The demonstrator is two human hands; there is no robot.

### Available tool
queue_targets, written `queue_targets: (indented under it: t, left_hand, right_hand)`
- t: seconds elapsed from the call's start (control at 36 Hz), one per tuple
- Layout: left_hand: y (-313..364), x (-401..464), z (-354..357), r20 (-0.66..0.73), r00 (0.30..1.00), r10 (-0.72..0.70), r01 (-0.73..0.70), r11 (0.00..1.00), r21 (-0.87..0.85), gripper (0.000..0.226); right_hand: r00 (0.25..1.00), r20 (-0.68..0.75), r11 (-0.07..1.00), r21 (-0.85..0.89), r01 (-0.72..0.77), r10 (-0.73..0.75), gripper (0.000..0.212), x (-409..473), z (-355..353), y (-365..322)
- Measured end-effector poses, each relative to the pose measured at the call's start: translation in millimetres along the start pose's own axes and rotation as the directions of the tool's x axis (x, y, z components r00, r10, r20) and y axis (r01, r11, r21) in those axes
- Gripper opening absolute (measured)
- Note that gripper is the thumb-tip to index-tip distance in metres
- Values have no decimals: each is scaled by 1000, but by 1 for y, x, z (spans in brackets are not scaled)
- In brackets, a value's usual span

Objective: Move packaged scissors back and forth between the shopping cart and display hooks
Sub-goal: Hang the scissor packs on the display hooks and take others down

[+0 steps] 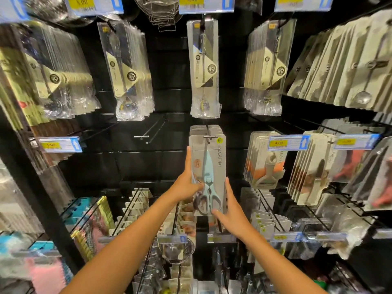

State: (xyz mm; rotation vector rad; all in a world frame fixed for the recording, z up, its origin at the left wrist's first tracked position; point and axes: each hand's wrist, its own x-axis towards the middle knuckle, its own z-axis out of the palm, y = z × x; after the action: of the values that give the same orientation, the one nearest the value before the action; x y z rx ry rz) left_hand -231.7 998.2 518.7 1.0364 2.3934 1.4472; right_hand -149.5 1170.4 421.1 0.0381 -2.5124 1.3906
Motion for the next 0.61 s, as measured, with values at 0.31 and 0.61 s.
queue_targets:
  t: [0.31,0.61]
  left_hand:
    - [-10,-1,9,-128,988,-87,87,996,-8,118]
    - [-85,-110,-5,-184,980,-74,150,883,445,84]
  right_hand:
    - [997,-60,998,-41,-51,49,108,11,-9,10]
    - [971,124,967,-130,219,-203,65,-29,28,9]
